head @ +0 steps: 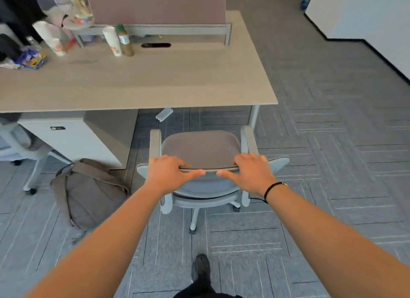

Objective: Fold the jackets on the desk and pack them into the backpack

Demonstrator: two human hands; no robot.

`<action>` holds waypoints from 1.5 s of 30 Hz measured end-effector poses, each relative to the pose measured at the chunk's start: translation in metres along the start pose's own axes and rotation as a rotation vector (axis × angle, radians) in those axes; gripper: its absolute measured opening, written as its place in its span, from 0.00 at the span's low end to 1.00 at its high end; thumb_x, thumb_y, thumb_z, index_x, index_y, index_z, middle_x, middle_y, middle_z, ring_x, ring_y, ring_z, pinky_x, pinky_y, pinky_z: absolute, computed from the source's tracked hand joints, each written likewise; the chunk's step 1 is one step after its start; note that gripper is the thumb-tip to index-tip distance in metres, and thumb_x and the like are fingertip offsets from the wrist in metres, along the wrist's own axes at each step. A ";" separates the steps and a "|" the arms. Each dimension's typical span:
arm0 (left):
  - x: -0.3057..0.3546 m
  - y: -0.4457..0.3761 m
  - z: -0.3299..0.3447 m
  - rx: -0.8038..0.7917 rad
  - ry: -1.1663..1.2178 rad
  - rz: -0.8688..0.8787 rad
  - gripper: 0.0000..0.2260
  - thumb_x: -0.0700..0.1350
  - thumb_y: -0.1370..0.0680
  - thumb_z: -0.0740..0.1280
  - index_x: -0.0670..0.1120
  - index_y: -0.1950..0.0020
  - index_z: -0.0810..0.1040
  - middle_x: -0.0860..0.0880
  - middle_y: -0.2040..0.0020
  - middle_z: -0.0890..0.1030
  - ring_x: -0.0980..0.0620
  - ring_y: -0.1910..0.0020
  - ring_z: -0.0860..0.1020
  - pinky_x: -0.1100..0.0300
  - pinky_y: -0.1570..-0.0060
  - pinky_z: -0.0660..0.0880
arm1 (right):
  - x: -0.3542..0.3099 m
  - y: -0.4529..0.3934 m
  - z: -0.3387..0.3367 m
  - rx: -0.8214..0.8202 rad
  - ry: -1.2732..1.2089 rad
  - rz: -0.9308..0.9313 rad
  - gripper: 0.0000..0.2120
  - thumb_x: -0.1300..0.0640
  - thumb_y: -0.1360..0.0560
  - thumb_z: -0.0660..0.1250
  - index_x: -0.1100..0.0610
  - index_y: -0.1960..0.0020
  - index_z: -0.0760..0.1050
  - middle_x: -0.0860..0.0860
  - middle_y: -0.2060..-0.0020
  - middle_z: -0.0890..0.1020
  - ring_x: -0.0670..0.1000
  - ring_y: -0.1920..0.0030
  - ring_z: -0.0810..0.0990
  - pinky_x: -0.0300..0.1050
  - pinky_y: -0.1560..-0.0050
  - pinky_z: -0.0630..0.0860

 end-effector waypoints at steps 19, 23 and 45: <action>0.017 -0.290 -0.047 -0.063 0.037 -0.188 0.44 0.87 0.43 0.44 0.58 0.59 0.86 0.56 0.65 0.83 0.59 0.58 0.78 0.56 0.44 0.69 | 0.104 -0.260 -0.042 0.052 0.007 -0.082 0.38 0.23 0.26 0.40 0.49 0.42 0.74 0.47 0.48 0.78 0.53 0.49 0.75 0.53 0.44 0.71; 0.017 -0.324 -0.058 -0.019 0.092 -0.203 0.28 0.82 0.40 0.56 0.63 0.63 0.82 0.60 0.65 0.82 0.60 0.55 0.77 0.55 0.39 0.67 | 0.106 -0.296 -0.049 0.039 -0.009 -0.080 0.38 0.23 0.26 0.40 0.49 0.40 0.74 0.47 0.46 0.77 0.54 0.46 0.75 0.54 0.42 0.69; 0.004 -0.376 -0.062 -0.205 -0.025 -0.201 0.41 0.85 0.37 0.45 0.60 0.47 0.82 0.55 0.64 0.81 0.55 0.44 0.76 0.52 0.38 0.63 | 0.115 -0.348 -0.062 -0.041 -0.071 0.021 0.38 0.21 0.28 0.41 0.45 0.42 0.76 0.44 0.44 0.78 0.50 0.39 0.72 0.53 0.36 0.64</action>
Point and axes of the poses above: each hand's wrist, its own y-axis away from the middle knuckle, its own z-axis out of the palm, x = y × z, the point moved 5 cm from there along -y, towards the middle knuckle
